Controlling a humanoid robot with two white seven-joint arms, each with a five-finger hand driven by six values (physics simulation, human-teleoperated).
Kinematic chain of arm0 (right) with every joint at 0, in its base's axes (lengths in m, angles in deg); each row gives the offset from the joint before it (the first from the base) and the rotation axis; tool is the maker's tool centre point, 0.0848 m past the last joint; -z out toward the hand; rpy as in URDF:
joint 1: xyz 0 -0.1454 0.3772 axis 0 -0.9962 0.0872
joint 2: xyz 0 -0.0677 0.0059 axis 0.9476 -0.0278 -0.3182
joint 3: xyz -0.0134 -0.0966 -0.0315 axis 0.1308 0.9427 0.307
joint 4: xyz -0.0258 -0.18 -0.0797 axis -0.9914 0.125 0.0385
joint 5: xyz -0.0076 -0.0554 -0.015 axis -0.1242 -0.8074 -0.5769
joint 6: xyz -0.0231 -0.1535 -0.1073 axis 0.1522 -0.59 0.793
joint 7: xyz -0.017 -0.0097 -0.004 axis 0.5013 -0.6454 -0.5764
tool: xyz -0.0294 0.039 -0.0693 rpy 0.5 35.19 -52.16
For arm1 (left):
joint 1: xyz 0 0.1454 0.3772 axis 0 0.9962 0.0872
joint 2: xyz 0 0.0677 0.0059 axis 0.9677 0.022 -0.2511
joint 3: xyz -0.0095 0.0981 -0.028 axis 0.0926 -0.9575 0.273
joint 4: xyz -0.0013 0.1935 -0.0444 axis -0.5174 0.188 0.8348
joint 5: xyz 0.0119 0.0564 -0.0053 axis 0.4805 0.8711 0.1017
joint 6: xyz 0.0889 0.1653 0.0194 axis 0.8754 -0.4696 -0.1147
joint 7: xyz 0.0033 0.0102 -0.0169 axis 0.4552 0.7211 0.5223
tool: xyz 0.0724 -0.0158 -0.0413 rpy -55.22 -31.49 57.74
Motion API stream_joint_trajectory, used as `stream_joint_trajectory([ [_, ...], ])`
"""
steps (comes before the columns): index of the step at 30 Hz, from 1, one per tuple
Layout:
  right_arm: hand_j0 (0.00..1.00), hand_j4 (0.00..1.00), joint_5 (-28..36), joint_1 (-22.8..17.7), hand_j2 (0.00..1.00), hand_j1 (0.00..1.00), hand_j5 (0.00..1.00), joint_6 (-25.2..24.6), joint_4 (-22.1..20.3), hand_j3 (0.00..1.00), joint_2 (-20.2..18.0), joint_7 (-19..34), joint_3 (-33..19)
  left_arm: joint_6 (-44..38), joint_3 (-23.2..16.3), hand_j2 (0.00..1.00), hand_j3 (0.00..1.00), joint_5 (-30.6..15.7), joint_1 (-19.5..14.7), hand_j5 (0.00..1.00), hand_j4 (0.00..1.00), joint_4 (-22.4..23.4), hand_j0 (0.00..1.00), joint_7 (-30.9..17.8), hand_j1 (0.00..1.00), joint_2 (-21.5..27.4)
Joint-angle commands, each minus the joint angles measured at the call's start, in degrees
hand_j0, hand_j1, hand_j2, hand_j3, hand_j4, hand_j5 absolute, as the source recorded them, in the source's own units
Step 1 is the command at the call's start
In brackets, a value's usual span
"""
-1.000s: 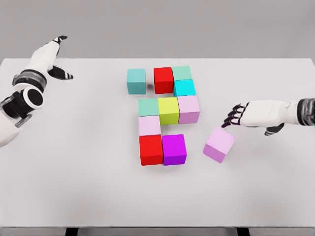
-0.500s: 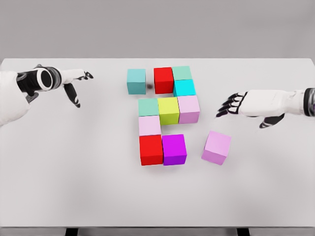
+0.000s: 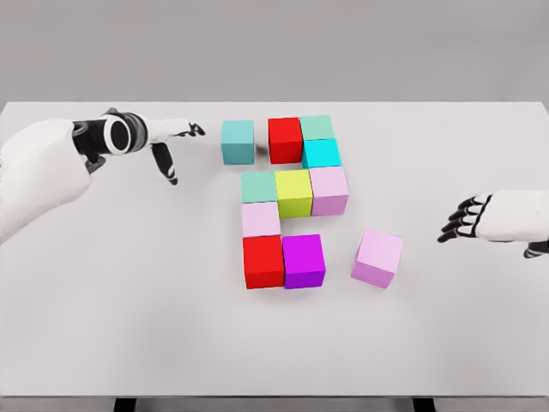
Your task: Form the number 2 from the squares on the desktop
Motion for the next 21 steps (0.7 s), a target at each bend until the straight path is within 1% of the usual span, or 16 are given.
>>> stream_joint_trajectory([
  [1,1.0,1.0,-0.3,0.0,1.0,1.0,1.0,-0.1,-1.4,1.0,0.3,0.0,0.8,0.1,0.1,1.0,1.0,0.4,0.0,1.0,1.0,0.6,1.0,0.0,1.0,-1.0],
  [2,1.0,1.0,-0.6,-0.1,1.0,1.0,1.0,-0.1,-1.4,1.0,0.7,0.0,0.8,0.1,0.0,1.0,1.0,0.5,0.0,1.0,1.0,1.5,1.0,0.0,1.0,-1.6],
  [4,1.0,1.0,-1.4,-0.7,1.0,1.0,1.0,-0.1,-1.4,1.0,2.0,0.0,1.0,0.2,0.1,1.0,1.0,2.7,0.1,1.0,1.0,4.0,1.0,0.0,1.0,-4.0],
  [5,1.0,1.0,-1.4,-0.7,1.0,1.0,1.0,-0.1,-1.4,1.0,2.5,0.0,1.0,0.2,0.1,1.0,1.0,2.7,0.1,1.0,1.0,4.7,1.0,0.0,1.0,-4.9],
  [7,1.0,1.0,-1.6,-0.8,1.0,1.0,1.0,-0.1,-1.4,1.0,3.4,0.0,1.1,0.2,0.0,1.0,1.0,2.7,0.1,1.0,1.0,4.7,1.0,0.1,1.0,-5.3],
  [11,1.0,1.0,-1.8,-0.7,1.0,1.0,1.0,-0.1,-1.4,1.0,4.9,0.0,1.1,0.2,0.0,1.0,1.0,2.7,0.2,1.0,1.0,4.1,1.0,0.1,1.0,-5.4],
  [16,1.0,1.0,-1.8,-0.4,1.0,1.0,1.0,-0.1,-1.6,1.0,5.7,0.0,1.0,1.5,0.1,1.0,1.0,2.7,0.1,1.0,1.0,3.6,1.0,-0.1,1.0,-5.0],
  [17,1.0,1.0,-1.8,-0.3,1.0,1.0,1.0,-0.1,-1.7,1.0,5.8,0.0,1.0,1.6,0.9,1.0,1.0,2.6,0.1,1.0,1.0,3.4,1.0,-0.2,1.0,-4.9],
  [19,1.0,1.0,-1.8,-0.2,1.0,1.0,1.0,-0.1,-1.9,1.0,6.3,0.0,1.0,2.0,2.2,1.0,1.0,2.5,0.1,1.0,1.0,1.9,1.0,-0.9,1.0,-4.0],
  [21,1.0,1.0,-1.8,0.0,1.0,1.0,1.0,-0.1,-2.0,1.0,6.4,0.0,1.0,2.1,2.3,1.0,1.0,2.4,0.1,1.0,1.0,0.4,1.0,-3.1,1.0,-2.9],
])
